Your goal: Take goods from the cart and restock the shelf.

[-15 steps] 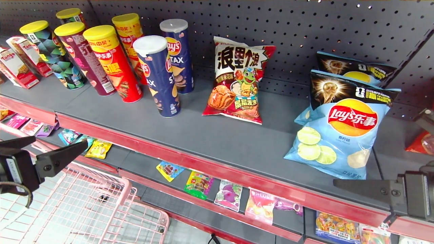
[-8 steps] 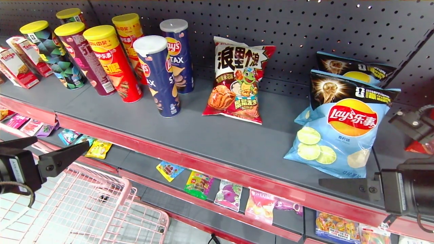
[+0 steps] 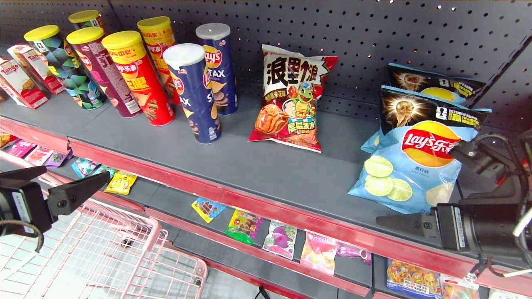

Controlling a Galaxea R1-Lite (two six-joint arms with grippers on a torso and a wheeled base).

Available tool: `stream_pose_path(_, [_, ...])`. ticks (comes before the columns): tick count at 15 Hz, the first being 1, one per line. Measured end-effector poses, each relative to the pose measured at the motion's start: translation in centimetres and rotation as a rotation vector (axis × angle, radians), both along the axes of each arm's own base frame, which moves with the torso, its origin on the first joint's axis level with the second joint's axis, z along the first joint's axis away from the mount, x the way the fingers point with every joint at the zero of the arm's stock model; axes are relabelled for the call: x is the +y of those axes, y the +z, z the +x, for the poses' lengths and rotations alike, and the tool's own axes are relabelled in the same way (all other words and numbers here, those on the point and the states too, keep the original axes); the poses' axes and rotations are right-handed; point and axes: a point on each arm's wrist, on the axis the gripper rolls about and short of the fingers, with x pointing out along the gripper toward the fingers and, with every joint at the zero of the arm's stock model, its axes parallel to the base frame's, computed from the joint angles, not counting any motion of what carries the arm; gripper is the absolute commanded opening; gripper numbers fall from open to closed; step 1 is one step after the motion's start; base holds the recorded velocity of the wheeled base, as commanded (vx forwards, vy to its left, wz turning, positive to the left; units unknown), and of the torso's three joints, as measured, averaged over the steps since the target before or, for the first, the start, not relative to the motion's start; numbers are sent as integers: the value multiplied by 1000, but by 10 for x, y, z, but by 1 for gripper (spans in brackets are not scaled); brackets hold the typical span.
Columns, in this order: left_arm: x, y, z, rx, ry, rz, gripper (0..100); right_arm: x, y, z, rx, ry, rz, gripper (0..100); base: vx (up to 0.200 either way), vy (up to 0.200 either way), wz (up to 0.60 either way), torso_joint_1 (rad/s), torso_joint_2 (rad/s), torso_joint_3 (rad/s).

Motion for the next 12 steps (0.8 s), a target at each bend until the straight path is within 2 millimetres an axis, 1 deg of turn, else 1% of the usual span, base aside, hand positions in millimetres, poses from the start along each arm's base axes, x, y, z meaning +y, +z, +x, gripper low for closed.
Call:
stream_pose_path(4, [0, 0, 0, -1, 0, 0, 100, 0, -7, 8, 27, -22, -18, 100, 0, 0, 0, 0, 0, 0])
stream_pose_path(8, [0, 0, 0, 0, -1, 0, 100, 3, -7, 17, -2, -30, -1, 100, 0, 0, 0, 0, 0, 0])
stream_pose_path(12, [0, 0, 0, -1, -1, -1, 100, 4, -11, 21, 12, -33, -9, 100, 0, 0, 0, 0, 0, 0])
